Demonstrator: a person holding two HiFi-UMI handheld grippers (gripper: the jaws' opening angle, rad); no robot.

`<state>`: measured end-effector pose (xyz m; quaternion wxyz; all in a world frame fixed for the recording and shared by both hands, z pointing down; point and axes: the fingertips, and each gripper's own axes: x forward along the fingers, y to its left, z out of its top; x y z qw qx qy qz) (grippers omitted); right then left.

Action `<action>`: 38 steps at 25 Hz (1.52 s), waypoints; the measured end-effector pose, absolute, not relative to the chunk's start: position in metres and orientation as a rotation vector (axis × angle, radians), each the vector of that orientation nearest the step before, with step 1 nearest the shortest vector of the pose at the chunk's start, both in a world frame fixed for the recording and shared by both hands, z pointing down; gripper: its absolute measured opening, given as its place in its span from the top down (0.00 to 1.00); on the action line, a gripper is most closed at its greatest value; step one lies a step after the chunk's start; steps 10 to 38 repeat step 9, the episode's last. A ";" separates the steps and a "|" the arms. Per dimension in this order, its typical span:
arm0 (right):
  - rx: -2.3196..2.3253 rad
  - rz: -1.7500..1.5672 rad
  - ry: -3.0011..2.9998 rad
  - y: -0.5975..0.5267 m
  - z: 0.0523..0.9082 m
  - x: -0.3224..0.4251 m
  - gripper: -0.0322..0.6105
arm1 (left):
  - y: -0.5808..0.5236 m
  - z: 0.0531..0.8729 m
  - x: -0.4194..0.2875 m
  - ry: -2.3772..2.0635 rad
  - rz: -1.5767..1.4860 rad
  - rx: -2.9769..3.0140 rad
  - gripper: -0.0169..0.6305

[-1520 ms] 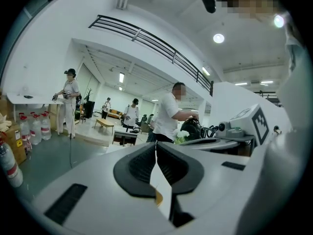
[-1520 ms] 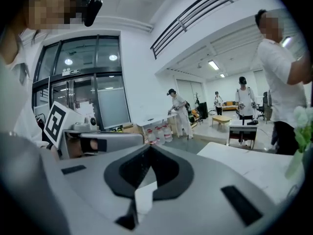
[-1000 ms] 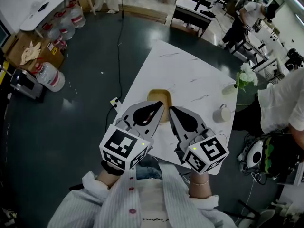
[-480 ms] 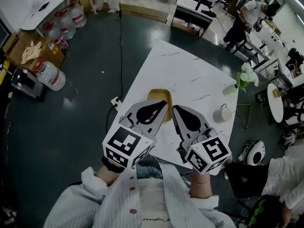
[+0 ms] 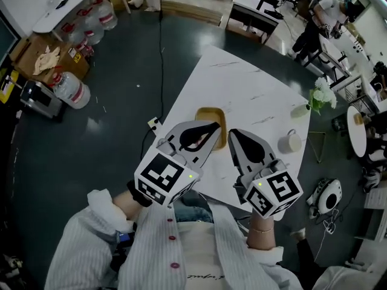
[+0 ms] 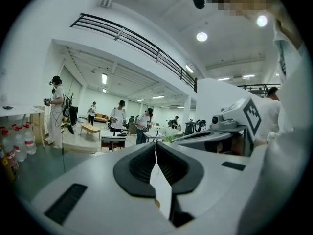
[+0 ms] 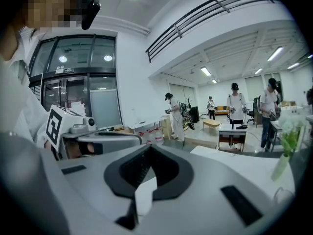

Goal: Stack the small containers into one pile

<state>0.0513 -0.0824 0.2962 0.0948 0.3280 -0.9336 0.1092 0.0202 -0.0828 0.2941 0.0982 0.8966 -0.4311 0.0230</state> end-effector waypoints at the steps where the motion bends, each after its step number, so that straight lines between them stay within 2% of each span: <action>1: 0.969 0.322 -2.770 -0.082 0.296 0.051 0.93 | -0.082 0.293 0.021 -1.265 0.076 2.667 0.94; 38: 0.998 0.280 -2.758 -0.076 0.291 0.060 0.93 | -0.075 0.293 0.034 -1.158 0.121 2.756 0.94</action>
